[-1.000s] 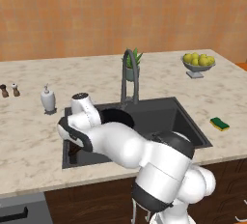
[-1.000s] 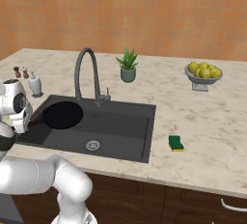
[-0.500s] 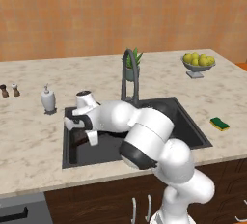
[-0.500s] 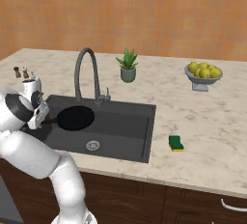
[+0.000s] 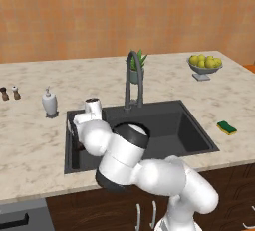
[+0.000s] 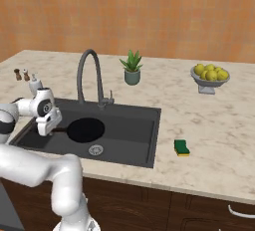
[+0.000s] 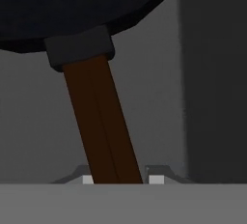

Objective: Pick the pan and sponge and place them into the sink. Then turn on the water.

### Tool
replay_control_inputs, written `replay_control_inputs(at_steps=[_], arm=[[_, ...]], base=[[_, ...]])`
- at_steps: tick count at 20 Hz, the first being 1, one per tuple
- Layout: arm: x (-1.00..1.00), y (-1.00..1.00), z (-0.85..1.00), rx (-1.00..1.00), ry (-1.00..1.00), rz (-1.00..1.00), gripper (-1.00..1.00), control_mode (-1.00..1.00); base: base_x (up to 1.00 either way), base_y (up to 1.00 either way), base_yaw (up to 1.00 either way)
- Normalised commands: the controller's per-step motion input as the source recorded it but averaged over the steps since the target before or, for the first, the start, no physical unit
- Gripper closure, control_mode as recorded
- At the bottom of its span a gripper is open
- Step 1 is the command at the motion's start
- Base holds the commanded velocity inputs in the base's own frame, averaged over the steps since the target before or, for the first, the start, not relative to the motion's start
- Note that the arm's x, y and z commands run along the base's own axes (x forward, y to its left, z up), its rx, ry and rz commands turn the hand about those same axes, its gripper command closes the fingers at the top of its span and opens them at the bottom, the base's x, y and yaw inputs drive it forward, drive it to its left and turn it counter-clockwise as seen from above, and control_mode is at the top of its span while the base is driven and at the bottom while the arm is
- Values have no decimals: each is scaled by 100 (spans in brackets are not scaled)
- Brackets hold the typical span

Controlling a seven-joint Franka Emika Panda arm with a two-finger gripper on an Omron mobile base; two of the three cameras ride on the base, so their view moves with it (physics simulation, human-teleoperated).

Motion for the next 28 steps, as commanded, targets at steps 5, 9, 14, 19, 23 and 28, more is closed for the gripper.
replay_control_inputs(at_steps=[5, 9, 14, 19, 23, 28], arm=[[23, -19, -48, 0, 0, -7, 100, -100], [14, -19, -43, 0, -4, 0, 100, -100], [1, -36, -52, 0, -6, 3, 100, -100], [2, -25, -58, 0, -4, 2, 100, -100], [19, -1, -64, 0, 0, 1, 100, -100], [30, 0, -57, 0, 0, 3, 100, -100]], base=[[0, 0, 0], [0, 0, 0], [0, 0, 0], [0, 0, 0], [0, 0, 0], [0, 0, 0]])
